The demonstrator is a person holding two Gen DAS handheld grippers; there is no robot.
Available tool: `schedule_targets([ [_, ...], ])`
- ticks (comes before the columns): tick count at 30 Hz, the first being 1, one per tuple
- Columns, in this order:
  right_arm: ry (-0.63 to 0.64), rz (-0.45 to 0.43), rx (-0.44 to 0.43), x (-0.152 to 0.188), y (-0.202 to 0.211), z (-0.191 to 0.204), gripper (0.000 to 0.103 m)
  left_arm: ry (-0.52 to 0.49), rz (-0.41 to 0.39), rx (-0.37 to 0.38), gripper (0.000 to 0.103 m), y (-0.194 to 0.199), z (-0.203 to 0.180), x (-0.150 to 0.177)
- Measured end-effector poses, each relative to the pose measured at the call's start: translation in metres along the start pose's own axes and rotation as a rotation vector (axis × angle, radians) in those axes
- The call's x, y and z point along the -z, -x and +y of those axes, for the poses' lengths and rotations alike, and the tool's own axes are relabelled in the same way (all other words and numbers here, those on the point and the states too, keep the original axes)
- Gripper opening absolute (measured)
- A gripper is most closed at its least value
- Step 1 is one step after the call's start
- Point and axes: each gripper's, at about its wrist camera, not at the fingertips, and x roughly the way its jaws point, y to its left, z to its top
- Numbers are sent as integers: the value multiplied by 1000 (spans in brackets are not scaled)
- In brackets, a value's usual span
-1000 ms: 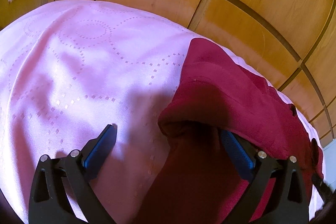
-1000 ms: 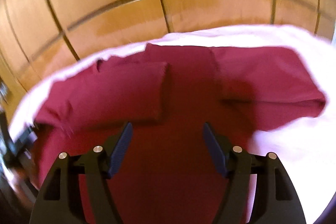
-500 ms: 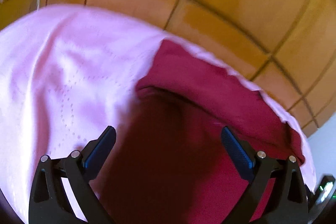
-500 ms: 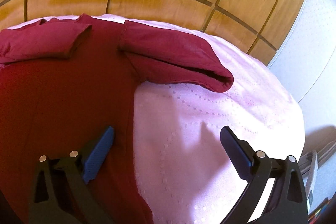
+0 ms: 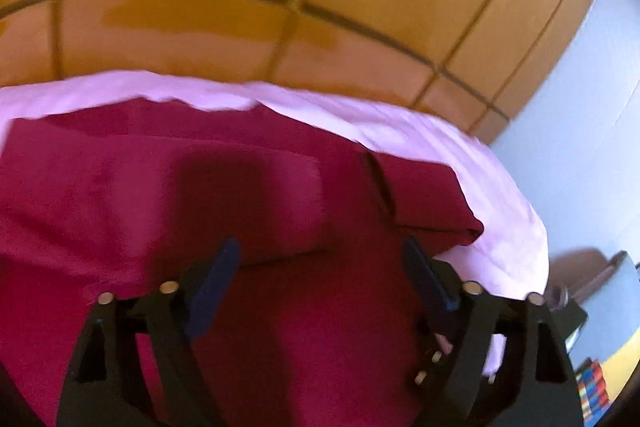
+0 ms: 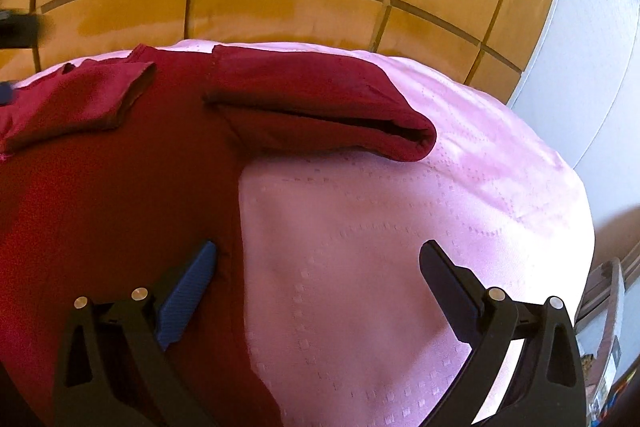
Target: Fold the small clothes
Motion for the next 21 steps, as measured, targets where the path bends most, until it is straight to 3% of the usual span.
schedule_targets([
  [3,-19,6,-24,-1,-3,-4,99,18,116,44,58,-48,-22,-6],
  [6,-48,17,-59,-1,-7,-9,99,18,166,78,46,-76,-39,-7],
  [10,-60,20,-67,-2,-9,-10,99,85,202,165,44,-103,-50,-15],
  [14,-49,17,-50,-2,-10,-6,99,93,250,154,43,-122,-56,-13],
  [16,-52,18,-54,-1,-10,-6,99,94,260,133,34,-134,-55,-17],
  [18,-56,22,-60,-1,-11,-7,99,117,269,140,16,-136,-51,-20],
  [21,-54,22,-56,0,-9,-6,99,123,266,158,6,-133,-48,-23],
])
